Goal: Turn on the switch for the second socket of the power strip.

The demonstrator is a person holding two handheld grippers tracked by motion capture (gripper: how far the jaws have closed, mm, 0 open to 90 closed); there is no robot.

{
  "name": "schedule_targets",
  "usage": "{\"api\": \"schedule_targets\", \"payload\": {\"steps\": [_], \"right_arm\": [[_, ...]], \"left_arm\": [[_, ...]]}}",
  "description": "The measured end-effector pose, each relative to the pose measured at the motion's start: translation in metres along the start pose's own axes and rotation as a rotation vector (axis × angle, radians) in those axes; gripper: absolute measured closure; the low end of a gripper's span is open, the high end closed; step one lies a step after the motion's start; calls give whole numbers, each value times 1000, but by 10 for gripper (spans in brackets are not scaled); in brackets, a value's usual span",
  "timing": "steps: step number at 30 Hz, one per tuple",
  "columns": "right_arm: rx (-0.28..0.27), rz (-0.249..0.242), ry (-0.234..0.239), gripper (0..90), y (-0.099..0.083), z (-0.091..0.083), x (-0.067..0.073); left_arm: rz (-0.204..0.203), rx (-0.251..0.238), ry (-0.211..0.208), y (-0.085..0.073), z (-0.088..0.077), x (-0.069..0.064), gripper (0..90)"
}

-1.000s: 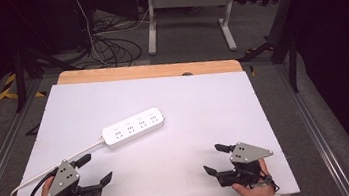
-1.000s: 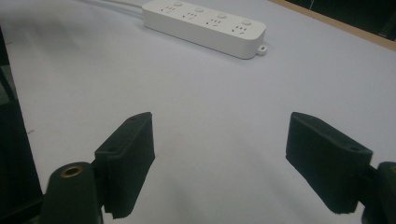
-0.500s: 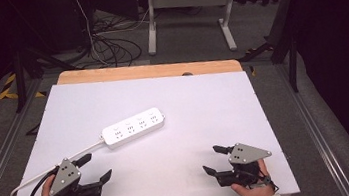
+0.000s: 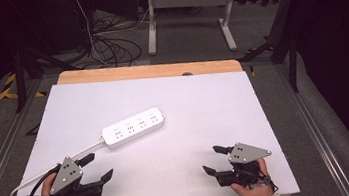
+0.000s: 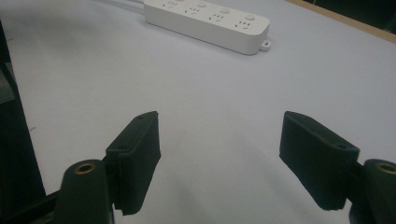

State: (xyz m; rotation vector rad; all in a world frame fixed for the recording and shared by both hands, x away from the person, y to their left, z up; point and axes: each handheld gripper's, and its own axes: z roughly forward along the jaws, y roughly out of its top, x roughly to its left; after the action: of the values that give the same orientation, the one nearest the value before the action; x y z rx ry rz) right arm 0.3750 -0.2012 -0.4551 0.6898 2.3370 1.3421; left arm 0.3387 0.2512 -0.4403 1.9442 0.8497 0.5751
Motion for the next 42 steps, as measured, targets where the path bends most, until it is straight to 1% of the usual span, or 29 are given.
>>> {"api": "schedule_targets", "payload": {"steps": [1, 4, 5, 7, 8, 12, 14, 16, 17, 18, 19, 21, 22, 23, 24, 28, 29, 33, 35, 38, 39, 40, 41, 42], "right_arm": [[0, 0, 0, 294, 0, 0, 0], [9, -8, -1, 290, 0, 0, 1], [10, -7, 0, 290, 0, 1, 1], [9, -9, 0, 290, 0, 1, 1], [7, -9, 0, 289, 0, 1, 2], [8, -10, -2, 288, 0, 1, 2], [8, -5, 1, 288, 0, 1, 2], [5, -7, 1, 288, 0, 1, 2], [4, -6, 2, 287, 0, 1, 3], [4, -6, 2, 287, 0, 1, 3], [6, -6, 2, 287, 0, 0, 3], [4, -6, 2, 287, 0, 0, 3], [4, -6, 3, 287, 0, 0, 3], [4, -6, 3, 286, 0, 0, 3], [3, -6, 3, 285, 0, 0, 3], [2, -3, 2, 281, 0, 0, 3], [2, 0, 6, 280, 0, 0, 2], [3, -4, 7, 280, 0, 0, 2], [5, -4, 8, 280, 0, 1, 3], [5, -5, 10, 279, 0, 1, 3], [5, -4, 11, 280, 0, 1, 3], [5, -4, 12, 280, 0, 1, 3], [5, -4, 12, 278, 0, 1, 3], [4, -4, 13, 273, 0, 1, 3]], "left_arm": [[0, 0, 0, 0, 0, 0, 270], [-14, 6, -15, 7, -1, 2, 303], [-29, -2, -22, 9, -1, 4, 321], [-30, -4, -46, 14, -1, 8, 368], [-35, -6, -52, 16, -1, 9, 372], [-29, -16, -43, 27, 1, 11, 390], [-27, -17, -37, 33, 2, 11, 417], [-24, -15, -33, 36, 3, 12, 417], [-23, -13, -24, 41, 5, 14, 418], [-23, -13, -24, 41, 5, 14, 419], [-19, -14, -18, 46, 6, 16, 419], [-17, -13, -16, 49, 7, 16, 418], [-21, -18, -15, 52, 9, 16, 418], [-15, -14, -12, 54, 10, 18, 418], [-24, -15, -17, 56, 11, 18, 418], [-26, -10, -11, 60, 14, 21, 420], [-30, 2, -16, 62, 16, 24, 421], [-40, 14, -29, 67, 22, 27, 416], [-36, 16, -26, 70, 24, 27, 417], [-14, 28, -15, 74, 27, 27, 436], [4, 35, -8, 75, 28, 27, 453], [4, 35, -8, 75, 28, 27, 472], [21, 46, 12, 77, 31, 28, 480], [21, 46, 12, 77, 31, 28, 500]]}}
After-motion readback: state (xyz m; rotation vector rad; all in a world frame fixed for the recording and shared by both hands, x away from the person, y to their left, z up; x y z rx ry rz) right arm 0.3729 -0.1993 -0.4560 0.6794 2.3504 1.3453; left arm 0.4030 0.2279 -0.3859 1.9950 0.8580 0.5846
